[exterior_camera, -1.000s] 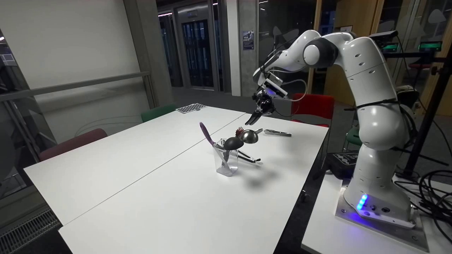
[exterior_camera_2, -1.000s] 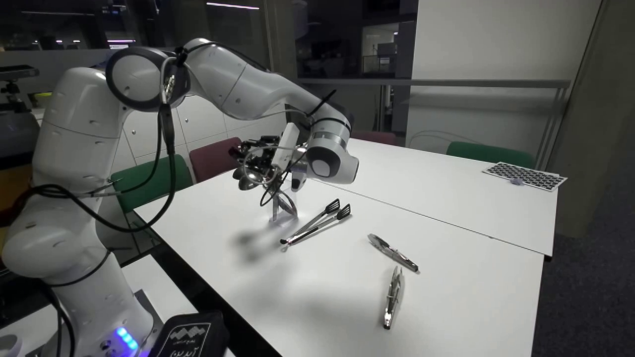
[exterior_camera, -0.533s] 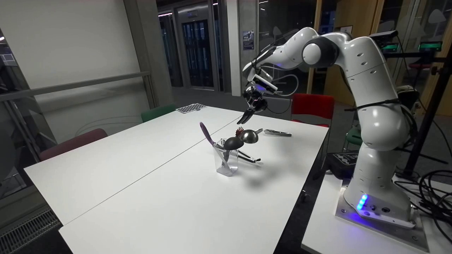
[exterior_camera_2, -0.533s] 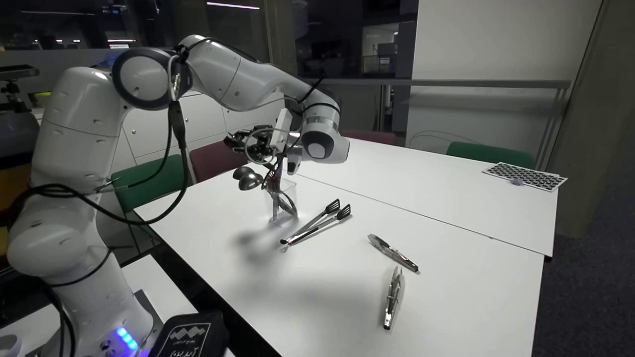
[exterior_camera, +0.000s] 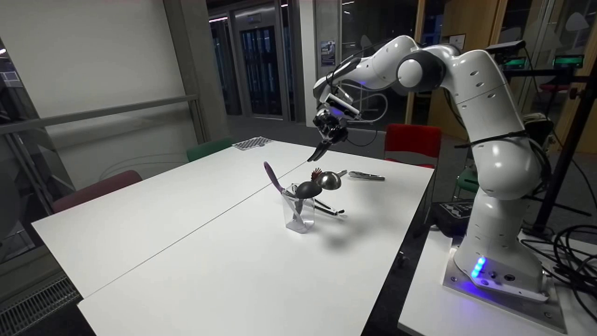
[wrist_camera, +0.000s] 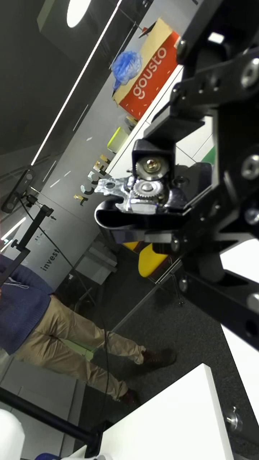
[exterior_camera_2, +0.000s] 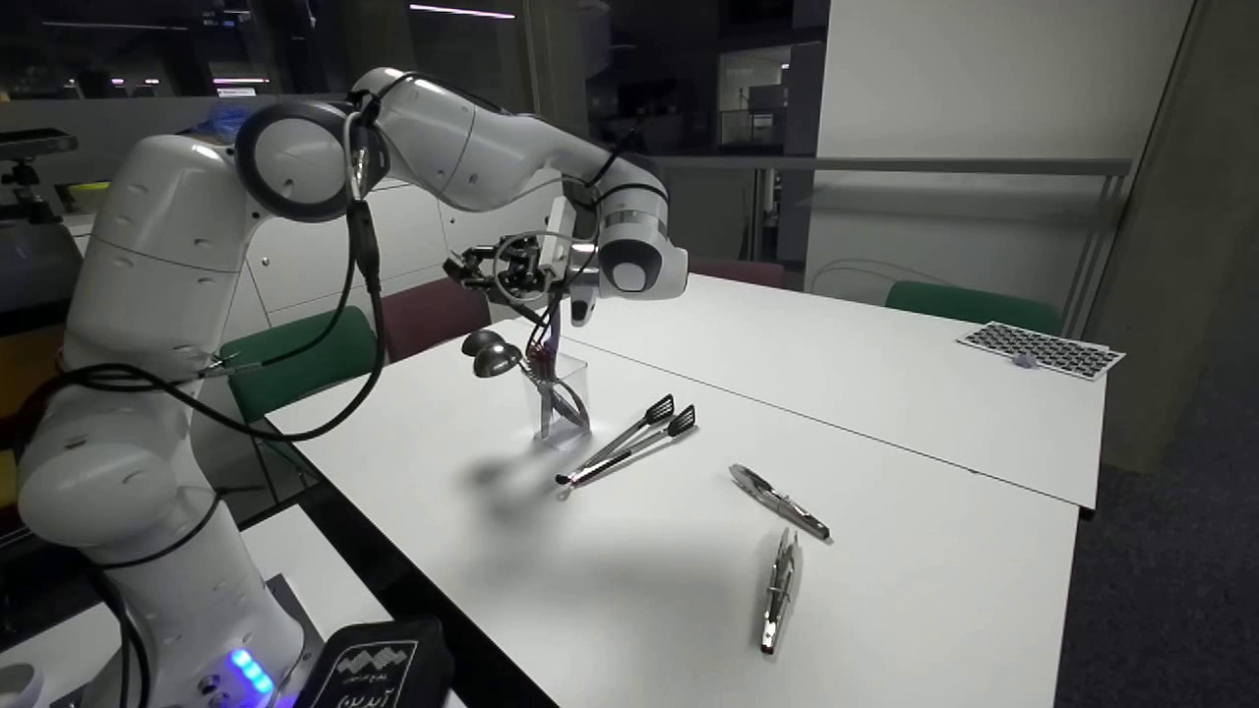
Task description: Put the can opener inside the container
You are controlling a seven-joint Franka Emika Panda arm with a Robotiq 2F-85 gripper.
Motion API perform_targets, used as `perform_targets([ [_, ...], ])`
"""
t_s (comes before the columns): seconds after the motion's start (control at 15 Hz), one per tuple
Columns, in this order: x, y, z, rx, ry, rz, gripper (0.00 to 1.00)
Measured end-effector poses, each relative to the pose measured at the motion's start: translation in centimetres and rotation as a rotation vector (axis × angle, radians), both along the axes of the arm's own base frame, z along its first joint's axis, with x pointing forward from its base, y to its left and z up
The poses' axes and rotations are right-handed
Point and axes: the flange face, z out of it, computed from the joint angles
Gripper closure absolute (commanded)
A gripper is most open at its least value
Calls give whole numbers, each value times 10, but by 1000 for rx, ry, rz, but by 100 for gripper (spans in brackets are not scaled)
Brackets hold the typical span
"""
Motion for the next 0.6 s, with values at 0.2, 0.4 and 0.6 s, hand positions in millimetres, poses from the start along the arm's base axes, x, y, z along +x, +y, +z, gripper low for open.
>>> perform_targets([
  [0.2,13,-1,-2,-3,19,17,60],
  [0.4,31,-1,-10,-2,44,34,60],
  [0.6,48,1,-20,0,78,38,60],
])
